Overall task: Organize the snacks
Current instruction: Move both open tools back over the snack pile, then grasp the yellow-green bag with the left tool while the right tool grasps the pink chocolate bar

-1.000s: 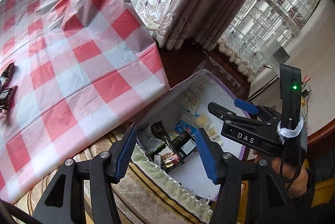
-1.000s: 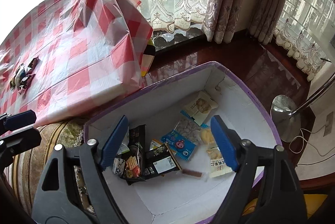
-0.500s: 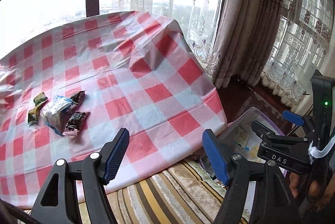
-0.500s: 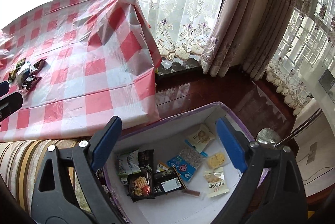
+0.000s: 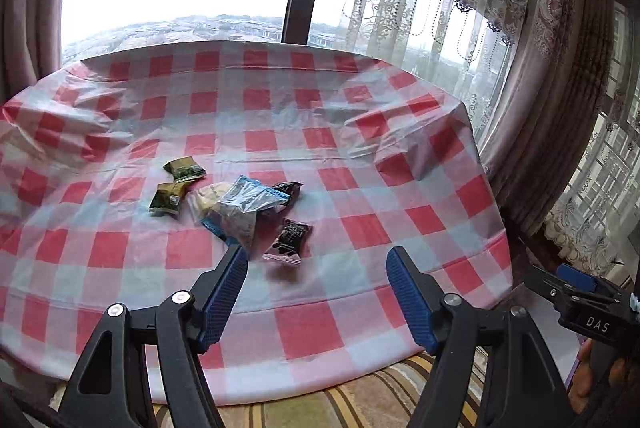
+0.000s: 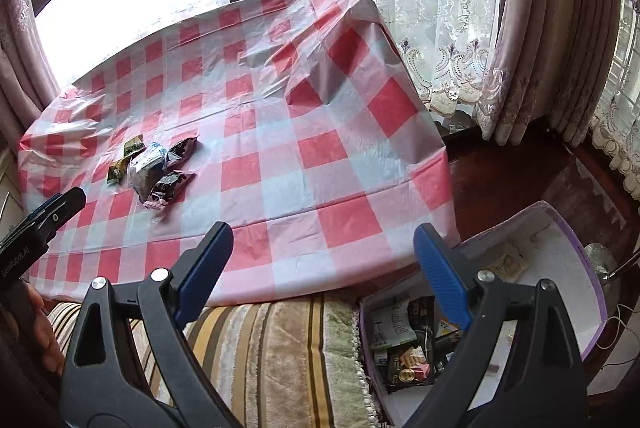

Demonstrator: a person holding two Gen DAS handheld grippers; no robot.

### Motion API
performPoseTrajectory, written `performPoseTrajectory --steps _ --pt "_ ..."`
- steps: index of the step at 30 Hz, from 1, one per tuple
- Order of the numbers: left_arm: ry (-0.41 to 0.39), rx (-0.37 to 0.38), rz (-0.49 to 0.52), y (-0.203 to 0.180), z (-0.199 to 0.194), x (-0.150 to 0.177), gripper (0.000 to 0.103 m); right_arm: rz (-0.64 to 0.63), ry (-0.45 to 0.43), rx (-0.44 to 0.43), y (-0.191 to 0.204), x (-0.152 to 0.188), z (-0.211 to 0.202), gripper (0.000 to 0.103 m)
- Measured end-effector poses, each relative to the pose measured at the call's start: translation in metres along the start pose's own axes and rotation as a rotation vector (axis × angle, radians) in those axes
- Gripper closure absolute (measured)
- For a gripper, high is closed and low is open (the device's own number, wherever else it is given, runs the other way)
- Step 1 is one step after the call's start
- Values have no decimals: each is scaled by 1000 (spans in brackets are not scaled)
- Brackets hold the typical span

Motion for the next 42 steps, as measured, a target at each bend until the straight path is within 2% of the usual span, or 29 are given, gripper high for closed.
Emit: performPoseTrajectory --steps 8,19,29,42 --pt "-24 -88 -70 67 10 -7 30 -12 12 -50 54 -12 32 10" --pt "-5 -173 -118 134 45 -18 31 -45 23 -57 110 -17 75 10" --pt "45 -161 -151 168 89 -31 37 -75 68 -85 157 -21 117 17" --pt "146 -125 -175 186 158 -32 43 -100 164 -69 185 -16 173 25"
Point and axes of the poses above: each gripper's, at about its wrist camera, not at the fingertips, and z roughly the way its jaws point, y to its left, x to its underside, the point moved 6 cm from there along z, roughly the way its jaws point, and after that the axes turned 2 degrees about -y, right-handed, at the moved point
